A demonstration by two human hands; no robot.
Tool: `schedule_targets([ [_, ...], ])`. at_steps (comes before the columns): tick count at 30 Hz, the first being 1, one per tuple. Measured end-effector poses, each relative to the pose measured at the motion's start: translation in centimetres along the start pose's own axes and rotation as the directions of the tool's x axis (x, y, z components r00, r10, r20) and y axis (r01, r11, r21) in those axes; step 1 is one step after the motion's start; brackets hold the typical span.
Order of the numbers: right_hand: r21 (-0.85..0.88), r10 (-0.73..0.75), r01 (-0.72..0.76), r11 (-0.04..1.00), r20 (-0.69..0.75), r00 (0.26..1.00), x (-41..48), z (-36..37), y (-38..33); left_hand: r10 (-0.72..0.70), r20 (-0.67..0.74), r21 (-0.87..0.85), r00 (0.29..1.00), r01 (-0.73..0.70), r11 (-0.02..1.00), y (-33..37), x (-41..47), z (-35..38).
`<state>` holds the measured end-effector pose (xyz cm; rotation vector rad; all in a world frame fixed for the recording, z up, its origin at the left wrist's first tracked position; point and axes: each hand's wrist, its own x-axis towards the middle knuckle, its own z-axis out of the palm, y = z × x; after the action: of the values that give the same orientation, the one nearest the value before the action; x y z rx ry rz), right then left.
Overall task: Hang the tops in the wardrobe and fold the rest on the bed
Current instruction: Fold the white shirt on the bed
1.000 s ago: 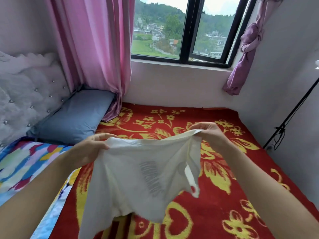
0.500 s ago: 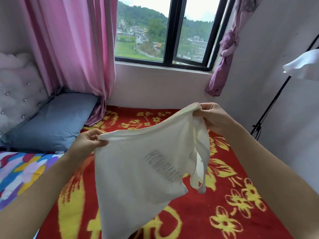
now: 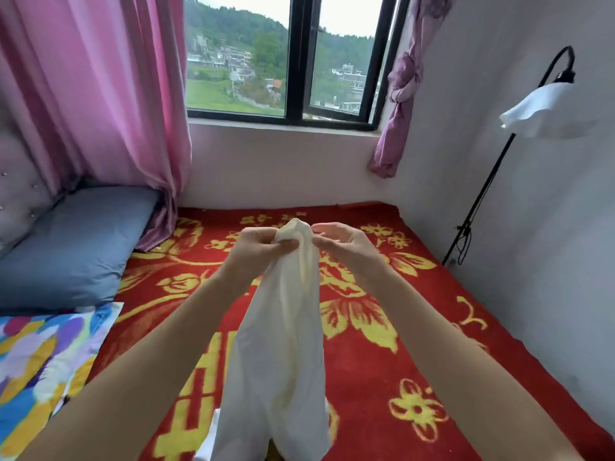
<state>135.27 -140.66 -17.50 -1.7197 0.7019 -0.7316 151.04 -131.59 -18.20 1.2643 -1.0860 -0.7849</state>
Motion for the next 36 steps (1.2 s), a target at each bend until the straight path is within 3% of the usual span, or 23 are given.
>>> schedule_targets([
  [2, -0.06, 0.055, -0.059, 0.996, -0.073, 0.996, -2.3, 0.5, 3.0, 0.009, -0.064, -0.013, 0.998, -0.009, 1.0, 0.3, 0.1, 0.5],
  [4, -0.124, 0.087, -0.093, 0.988, -0.049, 0.995, -4.5, 2.2, 5.6, 0.018, -0.117, -0.049, 0.993, -0.024, 0.999, 0.8, 0.2, 1.0],
  [6, -0.284, 0.101, -0.109, 0.953, -0.045, 0.994, -5.8, 4.5, 8.3, 0.015, -0.165, -0.104, 0.986, -0.033, 0.994, 1.1, 0.5, 1.4],
  [8, -0.386, 0.143, -0.182, 0.904, -0.128, 0.981, -5.7, 6.0, 10.6, 0.021, -0.2, -0.134, 0.98, -0.048, 0.99, 1.6, 0.6, 1.6],
  [11, -0.313, 0.282, -0.359, 0.879, -0.265, 0.922, -4.9, 4.8, 13.2, 0.014, -0.26, -0.164, 0.965, -0.059, 0.985, 2.4, 0.7, 0.4],
  [15, -0.195, 0.375, -0.479, 0.856, -0.402, 0.835, -4.0, -0.5, 13.8, 0.006, -0.425, -0.19, 0.905, -0.095, 0.977, 2.7, 0.4, -4.7],
  [19, -0.117, 0.367, -0.434, 0.893, -0.366, 0.855, -2.6, -5.6, 9.1, -0.028, -0.446, -0.082, 0.895, -0.01, 0.997, 0.0, -1.1, -9.2],
  [22, -0.319, 0.31, -0.367, 0.874, -0.215, 0.926, -1.9, -6.5, 4.1, -0.07, -0.549, 0.108, 0.833, 0.154, 0.982, -2.5, -1.1, -10.8],
  [25, -0.416, 0.252, -0.261, 0.871, -0.078, 0.965, -1.6, -5.0, -0.5, 0.0, -0.661, 0.476, 0.75, 0.419, 0.773, -4.0, -1.0, -10.8],
  [26, -0.415, 0.233, -0.23, 0.88, -0.043, 0.971, -1.5, -4.5, -1.6, 0.065, -0.644, 0.562, 0.762, 0.414, 0.716, -4.1, -1.2, -10.0],
  [27, -0.407, 0.217, -0.204, 0.89, -0.013, 0.976, -1.4, -3.9, -2.6, 0.156, -0.576, 0.631, 0.802, 0.316, 0.709, -4.2, -1.5, -9.0],
  [29, -0.371, 0.2, -0.173, 0.912, 0.035, 0.979, -1.3, -2.9, -4.1, 0.314, -0.304, 0.709, 0.899, -0.006, 0.705, -4.3, -2.5, -5.7],
  [30, -0.348, 0.187, -0.158, 0.924, 0.052, 0.981, -1.4, -2.3, -4.8, 0.302, -0.153, 0.705, 0.941, -0.11, 0.701, -4.3, -3.1, -4.0],
  [32, -0.307, 0.158, -0.135, 0.942, 0.053, 0.986, -1.4, -1.4, -5.7, 0.148, 0.004, 0.69, 0.989, -0.11, 0.716, -5.0, -3.8, -0.9],
  [34, -0.291, 0.132, -0.117, 0.95, 0.034, 0.991, -1.6, -0.8, -6.1, 0.058, -0.036, 0.72, 0.998, -0.014, 0.694, -6.5, -3.7, 1.0],
  [36, -0.283, 0.108, -0.094, 0.954, 0.032, 0.994, -2.0, -0.8, -6.3, 0.017, -0.094, 0.654, 0.995, 0.049, 0.755, -7.3, -3.2, 2.0],
])
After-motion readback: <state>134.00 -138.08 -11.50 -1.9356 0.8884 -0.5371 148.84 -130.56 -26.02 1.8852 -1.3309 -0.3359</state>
